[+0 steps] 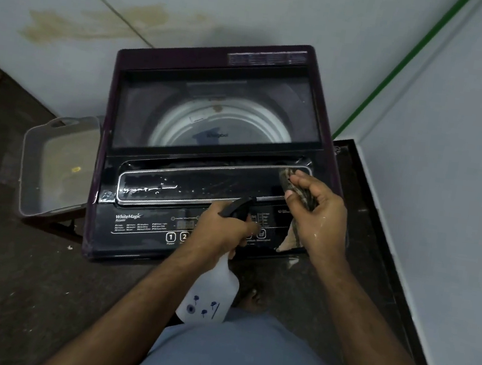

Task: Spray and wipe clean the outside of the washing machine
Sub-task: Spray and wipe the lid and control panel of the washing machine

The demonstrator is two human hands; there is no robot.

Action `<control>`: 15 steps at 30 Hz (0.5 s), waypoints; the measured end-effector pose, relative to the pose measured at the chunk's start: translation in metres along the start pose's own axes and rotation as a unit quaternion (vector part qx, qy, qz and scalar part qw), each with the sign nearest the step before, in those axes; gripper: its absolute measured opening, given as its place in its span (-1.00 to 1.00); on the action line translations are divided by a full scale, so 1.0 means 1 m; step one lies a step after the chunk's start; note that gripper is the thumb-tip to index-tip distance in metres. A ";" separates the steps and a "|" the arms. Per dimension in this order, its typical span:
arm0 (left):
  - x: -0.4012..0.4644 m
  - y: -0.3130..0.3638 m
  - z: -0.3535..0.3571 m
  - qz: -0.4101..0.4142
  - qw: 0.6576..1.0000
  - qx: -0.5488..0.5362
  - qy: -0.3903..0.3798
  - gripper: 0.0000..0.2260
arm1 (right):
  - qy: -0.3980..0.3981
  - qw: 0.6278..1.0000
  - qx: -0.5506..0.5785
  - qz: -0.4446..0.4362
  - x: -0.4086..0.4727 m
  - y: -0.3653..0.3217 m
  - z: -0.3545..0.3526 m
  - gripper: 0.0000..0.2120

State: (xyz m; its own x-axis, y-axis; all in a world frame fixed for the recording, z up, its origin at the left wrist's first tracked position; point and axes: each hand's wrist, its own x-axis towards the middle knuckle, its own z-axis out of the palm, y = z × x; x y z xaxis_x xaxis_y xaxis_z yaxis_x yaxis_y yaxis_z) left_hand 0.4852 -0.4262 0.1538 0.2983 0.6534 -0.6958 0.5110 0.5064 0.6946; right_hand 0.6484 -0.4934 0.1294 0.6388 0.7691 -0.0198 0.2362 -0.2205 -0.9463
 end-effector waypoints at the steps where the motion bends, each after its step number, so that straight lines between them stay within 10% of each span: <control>1: 0.001 0.001 0.005 -0.004 1.000 -0.002 0.001 -0.86 | 0.008 1.000 -0.001 0.001 0.000 0.001 -0.005 -0.74; 15: 0.008 0.015 0.034 0.057 0.998 -0.012 -0.013 -0.87 | -0.017 0.979 -0.191 -0.065 0.031 0.018 -0.003 -0.61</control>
State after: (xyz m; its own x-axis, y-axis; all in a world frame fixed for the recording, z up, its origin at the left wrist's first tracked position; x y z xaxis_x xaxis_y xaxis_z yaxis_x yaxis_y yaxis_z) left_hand 0.5229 -0.4326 0.1520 0.3741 0.6931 -0.6162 0.4530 0.4432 0.7735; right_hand 0.6747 -0.4757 0.1132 0.5609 0.8243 0.0763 0.5747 -0.3215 -0.7525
